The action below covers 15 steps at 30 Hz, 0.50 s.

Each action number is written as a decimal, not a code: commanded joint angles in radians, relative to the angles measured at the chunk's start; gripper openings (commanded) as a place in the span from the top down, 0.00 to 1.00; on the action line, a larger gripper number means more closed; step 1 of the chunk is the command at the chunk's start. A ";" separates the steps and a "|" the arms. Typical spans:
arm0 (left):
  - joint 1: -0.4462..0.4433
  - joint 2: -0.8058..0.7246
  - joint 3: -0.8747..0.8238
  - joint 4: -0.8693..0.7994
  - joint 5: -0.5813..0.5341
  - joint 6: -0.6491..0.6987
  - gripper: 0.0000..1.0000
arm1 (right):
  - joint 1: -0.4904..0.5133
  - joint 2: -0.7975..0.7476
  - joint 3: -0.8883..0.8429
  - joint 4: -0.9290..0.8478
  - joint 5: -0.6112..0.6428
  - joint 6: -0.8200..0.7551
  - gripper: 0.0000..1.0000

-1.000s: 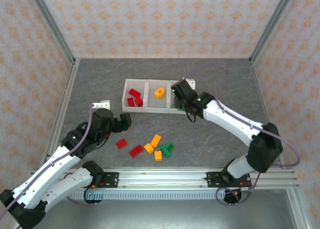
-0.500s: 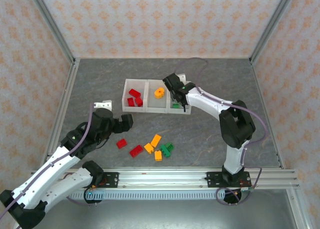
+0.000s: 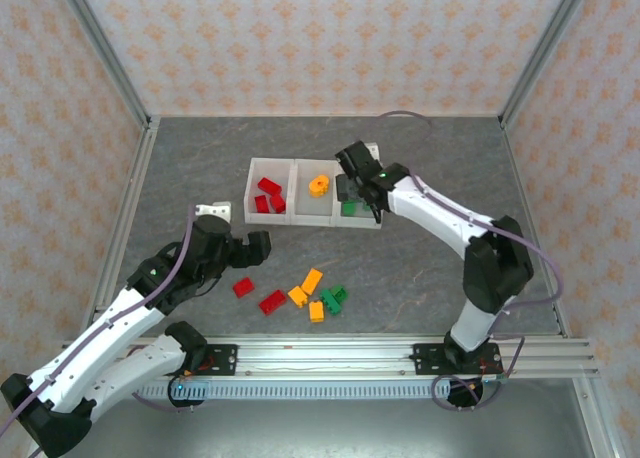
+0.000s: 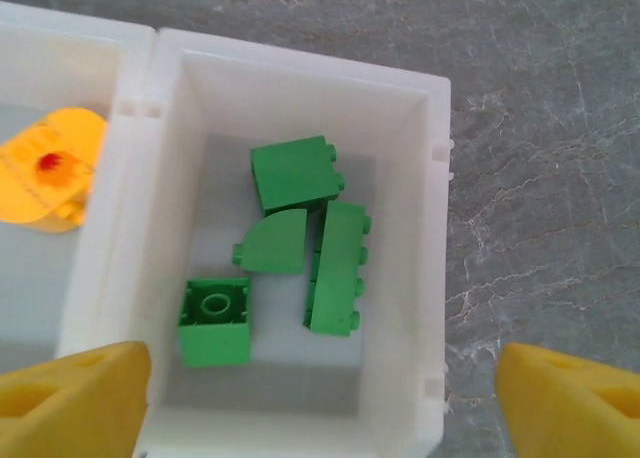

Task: Sort the legos into containers by color
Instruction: Place the lego in the container, then pick up the lego from the bottom-center of the table.

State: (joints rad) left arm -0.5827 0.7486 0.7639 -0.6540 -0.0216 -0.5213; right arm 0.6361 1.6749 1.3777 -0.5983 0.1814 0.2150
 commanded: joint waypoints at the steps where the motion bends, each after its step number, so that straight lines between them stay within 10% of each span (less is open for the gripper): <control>1: -0.003 -0.003 -0.009 0.033 0.020 0.023 0.01 | 0.002 -0.109 -0.066 -0.032 -0.152 0.026 0.04; 15: -0.003 0.009 -0.013 0.037 0.020 0.018 0.01 | 0.266 -0.379 -0.405 -0.058 -0.405 0.167 0.19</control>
State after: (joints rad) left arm -0.5827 0.7551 0.7635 -0.6384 -0.0040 -0.5213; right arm 0.8669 1.3373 1.0252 -0.6182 -0.1856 0.3264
